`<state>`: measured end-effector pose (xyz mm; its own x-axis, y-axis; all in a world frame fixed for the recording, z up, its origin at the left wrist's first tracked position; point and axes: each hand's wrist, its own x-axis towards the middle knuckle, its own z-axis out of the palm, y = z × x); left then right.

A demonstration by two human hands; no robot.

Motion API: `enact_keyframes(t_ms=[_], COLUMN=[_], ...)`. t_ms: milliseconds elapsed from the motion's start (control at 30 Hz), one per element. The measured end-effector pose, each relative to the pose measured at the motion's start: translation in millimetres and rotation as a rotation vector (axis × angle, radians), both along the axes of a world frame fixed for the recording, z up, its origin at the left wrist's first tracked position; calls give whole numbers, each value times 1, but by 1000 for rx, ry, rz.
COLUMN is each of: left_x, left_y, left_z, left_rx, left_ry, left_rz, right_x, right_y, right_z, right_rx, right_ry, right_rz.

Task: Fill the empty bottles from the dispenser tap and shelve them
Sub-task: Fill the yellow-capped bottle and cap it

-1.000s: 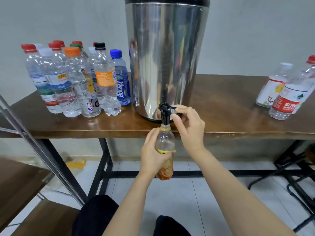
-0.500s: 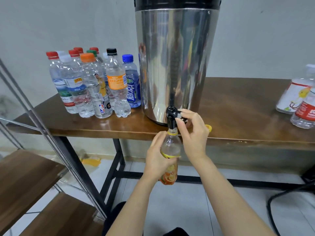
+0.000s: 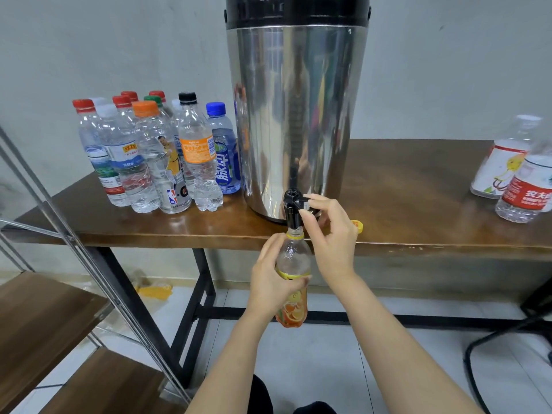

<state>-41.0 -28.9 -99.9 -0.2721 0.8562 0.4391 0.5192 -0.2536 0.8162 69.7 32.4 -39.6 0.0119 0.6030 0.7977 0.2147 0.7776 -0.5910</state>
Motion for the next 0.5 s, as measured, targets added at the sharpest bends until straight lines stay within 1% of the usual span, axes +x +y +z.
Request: enact_keyframes(t_ms=[500], left_x=[-1], left_y=[0], left_z=[-1], left_rx=[3], left_ry=[8], left_rz=[-6], right_x=[1], right_y=[-2], right_z=[3], right_rx=[-16], right_ry=[-15], right_rz=[17])
